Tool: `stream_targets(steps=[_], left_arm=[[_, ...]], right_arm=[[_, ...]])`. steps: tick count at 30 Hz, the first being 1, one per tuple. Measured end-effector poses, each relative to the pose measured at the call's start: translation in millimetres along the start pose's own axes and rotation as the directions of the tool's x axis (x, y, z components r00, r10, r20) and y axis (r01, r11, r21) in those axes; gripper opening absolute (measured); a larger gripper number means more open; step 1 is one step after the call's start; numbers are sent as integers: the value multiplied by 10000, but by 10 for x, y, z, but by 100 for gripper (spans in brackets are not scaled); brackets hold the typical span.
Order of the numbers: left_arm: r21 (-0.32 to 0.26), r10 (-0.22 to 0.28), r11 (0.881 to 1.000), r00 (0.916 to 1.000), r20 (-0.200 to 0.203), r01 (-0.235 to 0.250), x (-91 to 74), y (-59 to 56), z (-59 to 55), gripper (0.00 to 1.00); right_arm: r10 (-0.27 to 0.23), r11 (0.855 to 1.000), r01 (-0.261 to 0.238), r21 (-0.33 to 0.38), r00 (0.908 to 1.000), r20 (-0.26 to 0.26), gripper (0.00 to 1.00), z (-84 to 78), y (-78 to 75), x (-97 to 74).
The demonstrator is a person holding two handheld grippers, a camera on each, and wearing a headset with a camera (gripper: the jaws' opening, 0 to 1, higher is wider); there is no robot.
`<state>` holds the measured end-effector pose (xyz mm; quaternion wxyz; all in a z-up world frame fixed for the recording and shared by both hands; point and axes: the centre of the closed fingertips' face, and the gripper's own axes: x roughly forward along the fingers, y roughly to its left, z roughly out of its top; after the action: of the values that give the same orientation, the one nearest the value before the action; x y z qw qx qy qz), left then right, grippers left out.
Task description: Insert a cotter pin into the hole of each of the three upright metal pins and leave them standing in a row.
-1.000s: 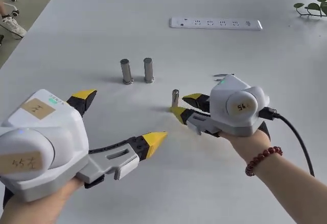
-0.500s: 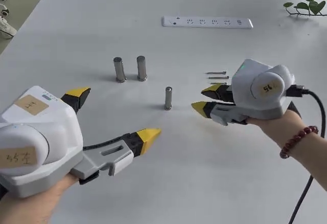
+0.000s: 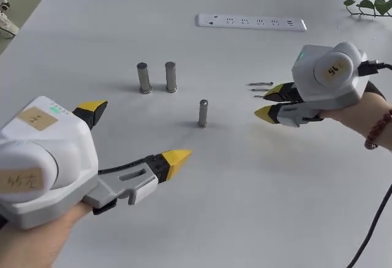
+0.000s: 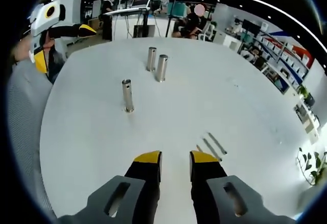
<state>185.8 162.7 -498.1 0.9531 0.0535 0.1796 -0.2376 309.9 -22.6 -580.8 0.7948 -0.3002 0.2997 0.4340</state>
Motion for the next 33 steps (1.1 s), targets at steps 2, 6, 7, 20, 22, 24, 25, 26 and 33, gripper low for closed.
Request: stream_targets(steps=[2, 6, 7, 20, 22, 24, 25, 26, 33], left_arm=[[-7, -15, 10000, 10000, 0, 15, 4, -2, -3, 86], [-40, -44, 10000, 10000, -5, 44, 15, -7, -6, 86], [-37, -31, 10000, 10000, -2, 31, 19, -5, -4, 86], [-36, -109, 9999, 9999, -54, 109, 56, -18, -18, 84], [-56, -104, 9999, 9999, -90, 103, 59, -22, -28, 84], [-58, -85, 9999, 9999, -135, 84, 58, -24, -39, 84], [-69, -91, 9999, 9998, -150, 90, 57, -28, -44, 84], [-72, -91, 9999, 9998, -155, 89, 55, -28, -46, 84], [-78, -62, 10000, 9998, -213, 61, 51, -6, -70, 83]], right_arm=[[15, 10000, -15, -74, 10000, -49, 16, -3, -41, 5], [133, 9991, -154, -390, 9985, -528, 14, -69, -145, 39], [125, 9987, -157, -480, 9977, -661, 14, -92, -188, 52], [377, 9976, -444, -528, 9918, -1221, 8, -180, -311, 126], [336, 9968, -435, -668, 9891, -1431, 7, -223, -319, 150], [384, 9971, -478, -599, 9880, -1497, 7, -251, -328, 169], [402, 9973, -494, -550, 9867, -1577, 6, -271, -336, 176], [404, 9973, -497, -537, 9861, -1610, 6, -279, -335, 169], [925, 9952, -963, -153, 9823, -1631, 3, -250, -328, 190]])
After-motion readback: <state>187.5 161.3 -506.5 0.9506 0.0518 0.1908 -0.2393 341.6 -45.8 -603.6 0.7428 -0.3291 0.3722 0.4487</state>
